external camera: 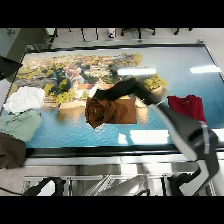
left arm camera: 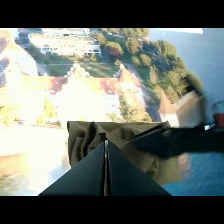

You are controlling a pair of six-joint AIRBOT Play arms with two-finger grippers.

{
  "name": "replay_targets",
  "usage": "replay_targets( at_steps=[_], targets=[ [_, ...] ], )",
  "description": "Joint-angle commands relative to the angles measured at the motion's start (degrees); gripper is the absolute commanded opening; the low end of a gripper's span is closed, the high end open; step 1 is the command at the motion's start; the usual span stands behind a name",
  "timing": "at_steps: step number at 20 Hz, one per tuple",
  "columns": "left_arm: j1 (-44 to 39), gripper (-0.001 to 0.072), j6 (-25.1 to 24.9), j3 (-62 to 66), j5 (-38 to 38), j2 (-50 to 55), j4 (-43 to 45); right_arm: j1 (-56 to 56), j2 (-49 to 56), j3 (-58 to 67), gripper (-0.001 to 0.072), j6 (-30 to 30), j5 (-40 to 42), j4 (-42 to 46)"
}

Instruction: Fold the shirts.

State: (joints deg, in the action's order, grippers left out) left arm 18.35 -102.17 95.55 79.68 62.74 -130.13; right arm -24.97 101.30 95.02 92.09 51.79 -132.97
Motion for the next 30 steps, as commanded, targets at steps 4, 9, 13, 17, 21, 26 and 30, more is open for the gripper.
replay_targets(
  at_steps=[4, 9, 13, 17, 21, 26, 30],
  targets=[
    [4.2, 0.0011, -1.8, -6.8, -1.5, -3.6, -0.1, 22.8, -8.1, -2.7, 0.0585, -3.0, 24.5, 10.5],
    [4.7, 0.0011, -1.9, -6.8, 0.0, -3.6, -0.1, 23.5, -4.5, -16.4, 0.0585, 2.7, 19.9, 8.5],
    [4.6, 0.0011, -1.8, -6.8, 0.3, -3.6, -0.2, 22.4, 2.1, -17.9, 0.0583, 7.1, 19.0, -1.3],
    [4.4, 0.0011, -1.8, -6.8, 0.1, -3.5, -0.2, 18.8, 4.8, -17.9, 0.0583, 7.1, 15.1, -2.6],
    [4.4, 0.0011, -1.9, -6.8, 0.0, -3.5, -0.1, 15.5, 5.1, -17.9, 0.0419, 6.9, 10.3, -3.8],
    [4.4, 0.0011, -1.9, -6.8, 0.0, -3.5, -0.1, 15.3, 2.3, -15.3, 0.0018, 6.9, 10.8, -5.4],
    [4.4, 0.0011, -1.9, -6.8, 0.3, -3.5, -0.1, 22.4, -9.2, -3.8, 0.0018, 4.5, 15.2, -5.5]
  ],
)
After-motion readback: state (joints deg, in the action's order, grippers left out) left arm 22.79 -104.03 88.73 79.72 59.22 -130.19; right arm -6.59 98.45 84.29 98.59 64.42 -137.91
